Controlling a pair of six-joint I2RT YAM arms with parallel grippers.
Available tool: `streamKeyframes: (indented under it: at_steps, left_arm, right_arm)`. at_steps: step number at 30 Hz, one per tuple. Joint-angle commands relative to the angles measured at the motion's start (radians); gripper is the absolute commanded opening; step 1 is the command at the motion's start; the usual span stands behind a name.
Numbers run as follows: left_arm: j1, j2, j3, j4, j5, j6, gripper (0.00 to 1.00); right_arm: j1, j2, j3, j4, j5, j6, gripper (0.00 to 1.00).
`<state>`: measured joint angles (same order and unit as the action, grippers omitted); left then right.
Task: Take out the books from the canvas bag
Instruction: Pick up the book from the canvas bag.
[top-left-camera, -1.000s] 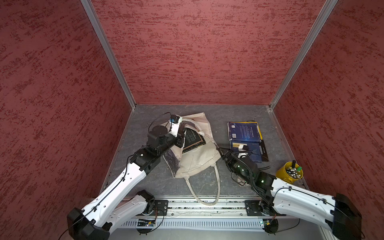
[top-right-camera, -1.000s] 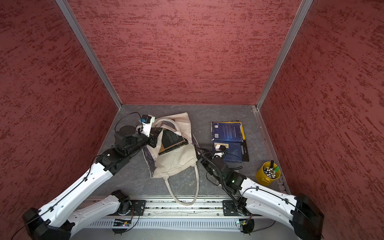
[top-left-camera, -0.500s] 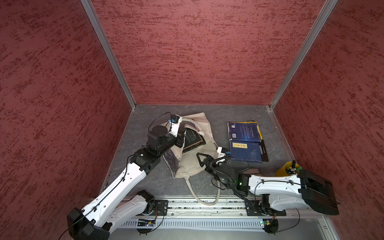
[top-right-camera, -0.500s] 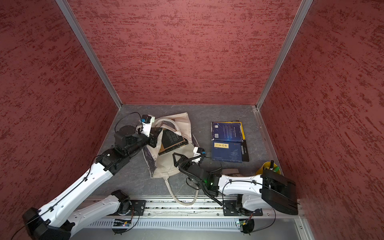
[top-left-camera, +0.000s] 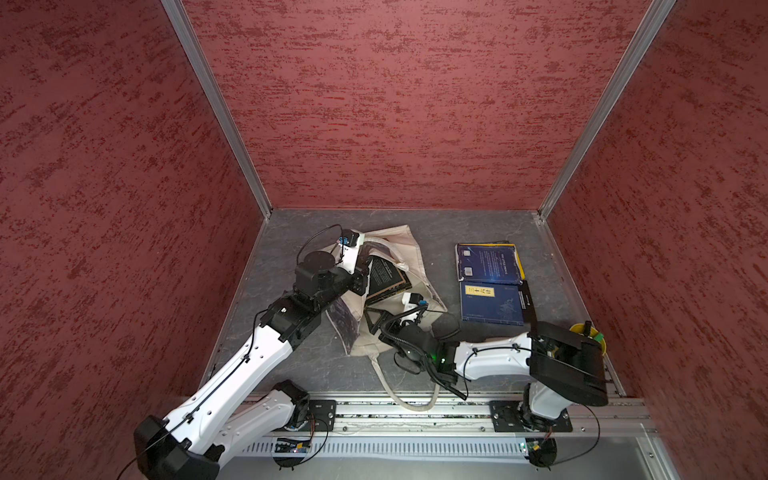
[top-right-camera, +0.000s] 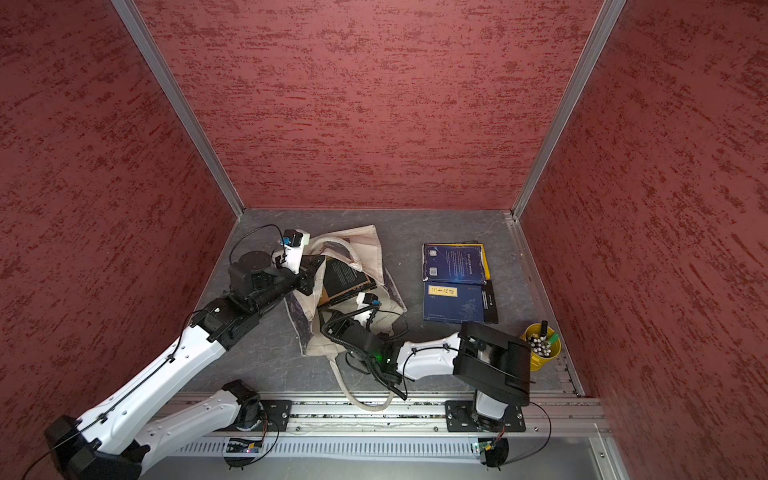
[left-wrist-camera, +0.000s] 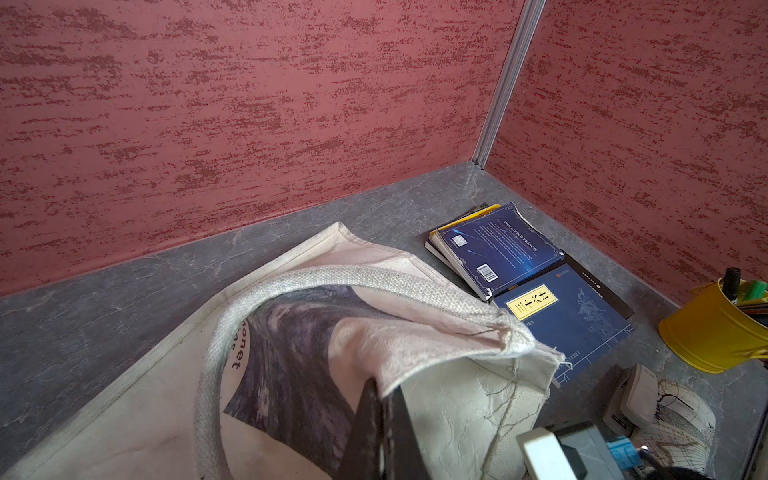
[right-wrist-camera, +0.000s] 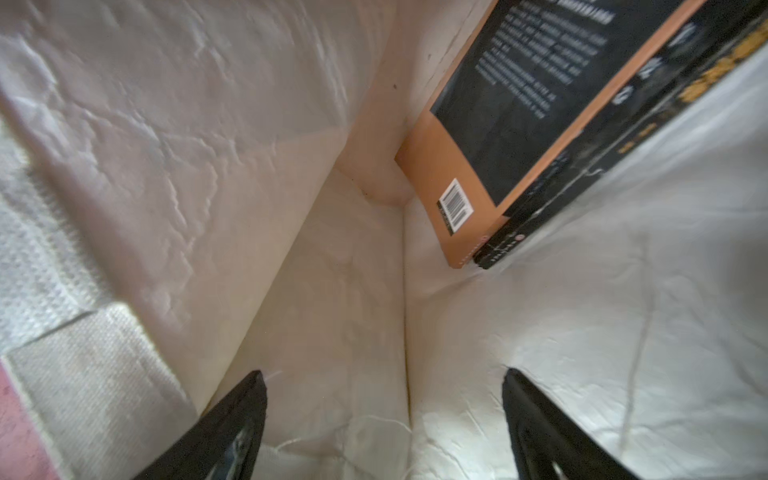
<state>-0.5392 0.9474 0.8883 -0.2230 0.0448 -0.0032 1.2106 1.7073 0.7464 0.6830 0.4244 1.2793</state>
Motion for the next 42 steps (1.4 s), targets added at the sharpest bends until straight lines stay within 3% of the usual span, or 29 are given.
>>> streamKeyframes:
  at_steps: [1,6,12,17,27,34,42]
  left_arm:
    - [0.002,-0.027,0.000,0.056,-0.002,0.005,0.00]
    - [0.002,-0.029,-0.001,0.055,0.000,0.007,0.00]
    - [0.000,-0.035,-0.003,0.060,0.019,0.007,0.00]
    - [-0.004,-0.039,-0.009,0.066,0.025,0.009,0.00]
    - [-0.002,-0.041,-0.008,0.065,0.030,0.012,0.00]
    - [-0.001,-0.042,-0.007,0.065,0.032,0.011,0.00]
    - [-0.001,-0.039,-0.007,0.065,0.040,0.010,0.00]
  right_arm:
    - [-0.039,0.068,0.015,0.072,-0.089,0.000,0.84]
    - [-0.059,0.129,0.065,0.053,-0.077,-0.004,0.79]
    - [-0.135,0.216,0.117,0.111,-0.167,0.028,0.72]
    - [-0.168,0.253,0.214,0.003,-0.130,0.010,0.71]
    - [-0.230,0.364,0.276,-0.062,-0.165,0.144,0.65]
    - [-0.236,0.381,0.267,-0.083,-0.129,0.188,0.64]
    - [-0.270,0.463,0.358,-0.249,-0.114,0.288,0.66]
